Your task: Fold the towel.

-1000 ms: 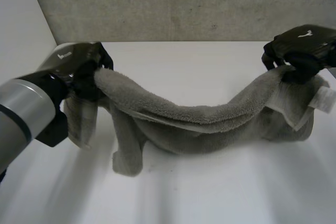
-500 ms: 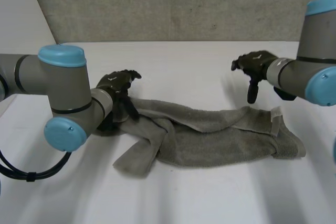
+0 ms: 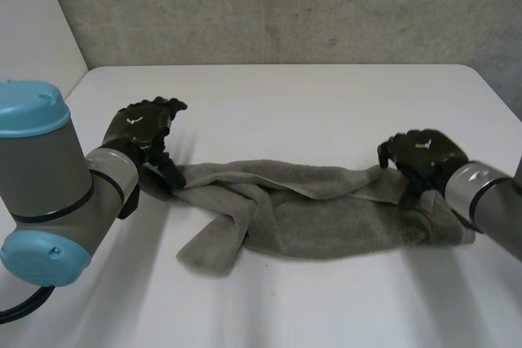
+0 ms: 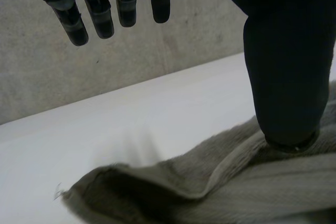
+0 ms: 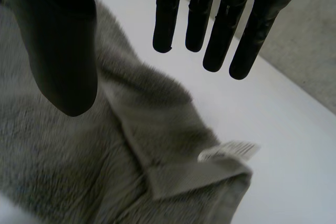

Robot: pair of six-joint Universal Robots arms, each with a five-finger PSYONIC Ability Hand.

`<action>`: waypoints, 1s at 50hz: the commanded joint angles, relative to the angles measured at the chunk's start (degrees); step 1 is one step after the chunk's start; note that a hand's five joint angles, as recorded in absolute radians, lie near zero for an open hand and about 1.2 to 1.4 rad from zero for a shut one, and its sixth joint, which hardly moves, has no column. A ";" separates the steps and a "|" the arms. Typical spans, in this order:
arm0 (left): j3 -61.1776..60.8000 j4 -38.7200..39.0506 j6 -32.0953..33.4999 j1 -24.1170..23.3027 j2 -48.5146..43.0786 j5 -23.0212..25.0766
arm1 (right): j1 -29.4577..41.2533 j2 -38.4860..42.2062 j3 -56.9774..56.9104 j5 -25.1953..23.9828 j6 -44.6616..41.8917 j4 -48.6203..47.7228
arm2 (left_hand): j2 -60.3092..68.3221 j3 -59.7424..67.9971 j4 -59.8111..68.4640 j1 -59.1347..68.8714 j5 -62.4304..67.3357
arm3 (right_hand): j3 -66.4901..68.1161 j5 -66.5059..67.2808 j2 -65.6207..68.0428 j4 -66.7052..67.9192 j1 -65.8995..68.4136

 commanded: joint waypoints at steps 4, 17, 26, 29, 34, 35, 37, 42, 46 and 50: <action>0.62 2.30 5.05 3.80 -6.25 0.10 | 0.09 8.19 0.10 1.59 -1.75 -6.86 | 2.18 2.21 2.23 2.30 1.90 | 0.30 0.56 0.54 0.35 0.40; 1.94 5.46 5.31 6.09 -11.35 0.27 | -2.37 11.20 -2.28 3.26 -2.28 -8.45 | 2.18 2.21 2.23 2.30 1.90 | 11.06 11.32 11.31 11.12 11.17; 3.26 6.17 5.22 6.62 -13.38 0.27 | -3.77 11.20 -3.60 3.17 -1.84 -8.10 | 2.18 2.21 2.23 2.30 1.90 | 4.84 5.10 5.08 4.89 4.95; 3.35 6.70 5.22 6.62 -13.56 0.36 | -4.30 10.93 -3.69 3.09 -1.75 -7.04 | 2.18 2.21 2.23 2.30 1.90 | 1.98 2.24 2.22 2.03 2.09; 3.70 7.22 5.22 6.71 -14.26 0.54 | -4.48 10.93 -4.21 2.82 -1.57 -4.58 | 2.69 2.72 2.74 2.80 2.41 | 2.15 2.41 2.39 2.20 2.26; 3.87 7.31 5.22 6.71 -14.43 0.71 | -4.48 10.93 -4.47 2.82 -1.40 -3.89 | 3.02 3.05 3.07 3.14 2.74 | 2.15 2.41 2.39 2.20 2.26; 4.49 7.31 5.22 6.62 -15.22 0.89 | -4.56 10.67 -4.56 2.74 -1.40 -3.09 | 3.19 3.22 3.24 3.31 2.91 | 2.15 2.41 2.39 2.20 2.26; 5.46 7.22 5.31 6.71 -16.63 1.50 | -4.74 10.40 -4.39 2.65 -1.40 -3.00 | 11.94 11.97 11.99 12.05 11.66 | 2.15 2.41 2.39 2.20 2.26; 5.98 7.22 5.22 6.71 -17.77 2.38 | -5.00 10.40 -4.39 2.38 -1.40 -3.00 | 42.73 42.76 42.78 42.84 42.45 | 2.32 2.58 2.56 2.37 2.42; 5.98 6.79 5.22 6.97 -17.25 2.82 | -5.62 10.23 -4.65 2.56 -1.22 -3.00 | 68.44 68.46 68.49 68.55 68.15 | 1.65 1.91 1.89 1.70 1.76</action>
